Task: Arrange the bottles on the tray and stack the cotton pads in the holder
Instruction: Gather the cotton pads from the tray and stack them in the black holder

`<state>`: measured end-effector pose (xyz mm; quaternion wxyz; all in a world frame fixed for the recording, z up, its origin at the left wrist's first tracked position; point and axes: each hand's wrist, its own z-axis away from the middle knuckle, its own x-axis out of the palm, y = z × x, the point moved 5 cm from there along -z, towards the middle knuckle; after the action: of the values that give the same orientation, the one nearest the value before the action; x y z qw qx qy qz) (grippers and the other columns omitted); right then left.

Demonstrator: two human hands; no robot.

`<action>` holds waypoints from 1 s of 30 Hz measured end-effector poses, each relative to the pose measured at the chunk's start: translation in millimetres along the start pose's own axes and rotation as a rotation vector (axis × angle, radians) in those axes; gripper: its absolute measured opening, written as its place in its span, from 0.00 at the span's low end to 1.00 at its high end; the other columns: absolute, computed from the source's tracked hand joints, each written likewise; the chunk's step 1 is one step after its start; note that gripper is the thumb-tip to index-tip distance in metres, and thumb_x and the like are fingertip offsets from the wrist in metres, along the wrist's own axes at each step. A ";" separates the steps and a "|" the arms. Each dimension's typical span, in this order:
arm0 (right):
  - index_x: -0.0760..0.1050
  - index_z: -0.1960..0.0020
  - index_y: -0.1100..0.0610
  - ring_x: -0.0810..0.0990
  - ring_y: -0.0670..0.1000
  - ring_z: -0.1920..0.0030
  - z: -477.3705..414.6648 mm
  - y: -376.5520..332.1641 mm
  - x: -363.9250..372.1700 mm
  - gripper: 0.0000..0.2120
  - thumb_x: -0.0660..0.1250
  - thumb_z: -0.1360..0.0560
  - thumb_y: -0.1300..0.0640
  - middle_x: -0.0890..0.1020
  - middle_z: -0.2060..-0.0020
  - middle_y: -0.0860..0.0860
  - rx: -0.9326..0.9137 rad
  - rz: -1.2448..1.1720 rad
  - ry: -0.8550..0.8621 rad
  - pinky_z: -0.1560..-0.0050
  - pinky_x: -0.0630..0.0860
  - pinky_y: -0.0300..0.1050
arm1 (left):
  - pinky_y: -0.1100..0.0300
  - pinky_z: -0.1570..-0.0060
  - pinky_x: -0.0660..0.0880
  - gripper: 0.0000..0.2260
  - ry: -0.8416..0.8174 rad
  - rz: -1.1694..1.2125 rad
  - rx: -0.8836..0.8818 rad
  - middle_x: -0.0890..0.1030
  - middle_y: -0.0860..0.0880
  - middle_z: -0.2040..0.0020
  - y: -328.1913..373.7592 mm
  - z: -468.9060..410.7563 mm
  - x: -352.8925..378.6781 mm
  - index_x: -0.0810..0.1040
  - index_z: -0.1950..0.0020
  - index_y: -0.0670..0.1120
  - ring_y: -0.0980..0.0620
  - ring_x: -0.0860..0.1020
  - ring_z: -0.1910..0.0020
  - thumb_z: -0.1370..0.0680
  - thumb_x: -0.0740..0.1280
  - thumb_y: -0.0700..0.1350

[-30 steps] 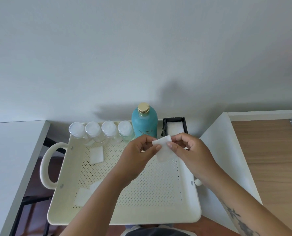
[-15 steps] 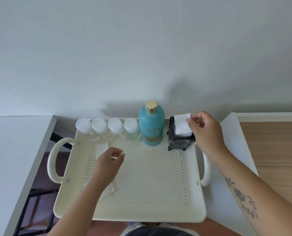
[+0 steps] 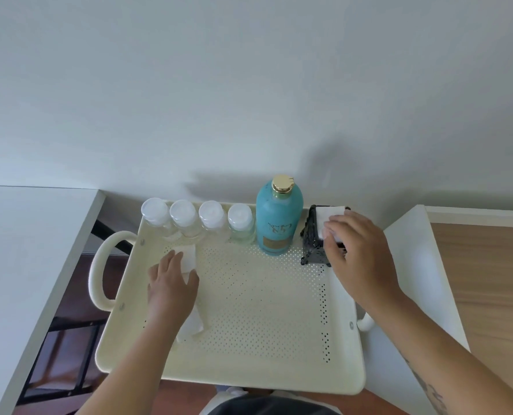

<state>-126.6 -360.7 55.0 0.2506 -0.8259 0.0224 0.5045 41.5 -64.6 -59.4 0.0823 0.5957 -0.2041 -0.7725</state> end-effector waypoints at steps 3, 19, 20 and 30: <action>0.80 0.46 0.59 0.76 0.57 0.36 8.0 0.9 7.6 0.15 0.59 0.21 0.52 0.83 0.47 0.53 -0.018 0.059 -0.056 0.35 0.69 0.56 | 0.44 0.29 0.63 0.26 -0.061 -0.012 0.004 0.62 0.49 0.23 -0.1 -3.2 4.6 0.62 0.24 0.47 0.45 0.56 0.25 0.21 0.62 0.51; 0.79 0.46 0.56 0.75 0.53 0.35 10.3 -3.6 5.2 0.15 0.57 0.21 0.51 0.83 0.45 0.50 -0.001 0.097 -0.096 0.26 0.54 0.51 | 0.46 0.33 0.67 0.21 0.012 -0.051 0.137 0.73 0.46 0.30 26.4 9.5 10.5 0.71 0.30 0.45 0.42 0.69 0.32 0.21 0.65 0.50; 0.79 0.46 0.56 0.75 0.53 0.35 11.2 -3.6 4.6 0.14 0.57 0.21 0.52 0.83 0.46 0.50 -0.003 0.095 -0.091 0.26 0.54 0.51 | 0.46 0.35 0.68 0.21 0.019 0.010 0.073 0.73 0.45 0.31 24.7 6.9 9.5 0.71 0.30 0.44 0.42 0.69 0.33 0.22 0.65 0.50; 0.80 0.46 0.54 0.77 0.50 0.38 13.1 -1.1 8.7 0.15 0.58 0.21 0.49 0.83 0.47 0.47 0.002 0.111 -0.174 0.26 0.52 0.51 | 0.50 0.49 0.74 0.20 -0.033 0.368 -0.287 0.75 0.42 0.40 11.9 -19.0 15.5 0.72 0.36 0.43 0.43 0.76 0.47 0.26 0.71 0.44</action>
<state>-132.7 -352.2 43.3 0.2239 -0.7762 0.0469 0.5875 53.9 -85.2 -72.2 0.3024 0.5179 -0.1988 -0.7751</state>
